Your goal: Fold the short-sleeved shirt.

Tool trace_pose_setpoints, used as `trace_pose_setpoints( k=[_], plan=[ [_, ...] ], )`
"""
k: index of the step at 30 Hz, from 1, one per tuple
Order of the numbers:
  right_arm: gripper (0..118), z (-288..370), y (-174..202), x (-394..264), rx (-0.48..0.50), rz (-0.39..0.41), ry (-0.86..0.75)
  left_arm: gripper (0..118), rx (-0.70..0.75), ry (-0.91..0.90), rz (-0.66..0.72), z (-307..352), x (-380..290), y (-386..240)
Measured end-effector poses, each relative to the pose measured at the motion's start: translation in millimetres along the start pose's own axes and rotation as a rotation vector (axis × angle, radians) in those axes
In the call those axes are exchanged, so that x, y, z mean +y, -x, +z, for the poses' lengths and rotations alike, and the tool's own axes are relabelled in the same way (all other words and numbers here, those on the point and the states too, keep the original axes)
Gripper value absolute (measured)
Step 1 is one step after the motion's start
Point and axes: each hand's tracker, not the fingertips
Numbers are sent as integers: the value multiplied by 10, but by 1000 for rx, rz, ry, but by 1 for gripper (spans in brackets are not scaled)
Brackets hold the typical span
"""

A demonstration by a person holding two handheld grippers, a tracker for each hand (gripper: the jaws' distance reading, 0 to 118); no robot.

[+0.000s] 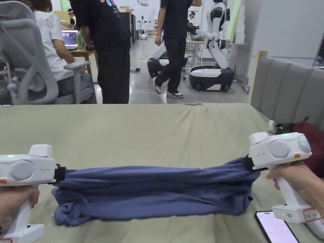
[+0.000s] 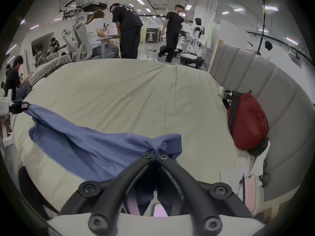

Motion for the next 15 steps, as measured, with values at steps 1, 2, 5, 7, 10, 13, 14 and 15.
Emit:
trace_pose_setpoints(
  k=[1, 2, 5, 7, 10, 13, 14, 15],
  plan=[
    [1, 75, 18, -176, 2, -3, 1, 1, -5, 5, -3, 51, -112, -6],
    [1, 90, 11, -312, 9, -1, 7, 1, -9, 7, -8, 83, -224, -14],
    [1, -125, 21, -656, 4, 34, 71, 1, -6, 78, -43, -5, -594, -34],
    [1, -308, 71, -817, -3, 78, 140, 1, 9, 154, -59, -153, -800, -64],
    [1, -518, 191, -921, -19, 106, 183, 1, 19, 157, -53, -259, -966, -82],
    [1, -462, 290, -932, -29, 91, 175, 1, 30, 142, -17, -265, -921, -87],
    [2, -470, 292, -920, -36, 78, 182, 1, 31, 144, -16, -268, -906, -91],
    [2, -485, 288, -907, -37, 73, 187, 2, 33, 150, -25, -269, -883, -100]
  ],
)
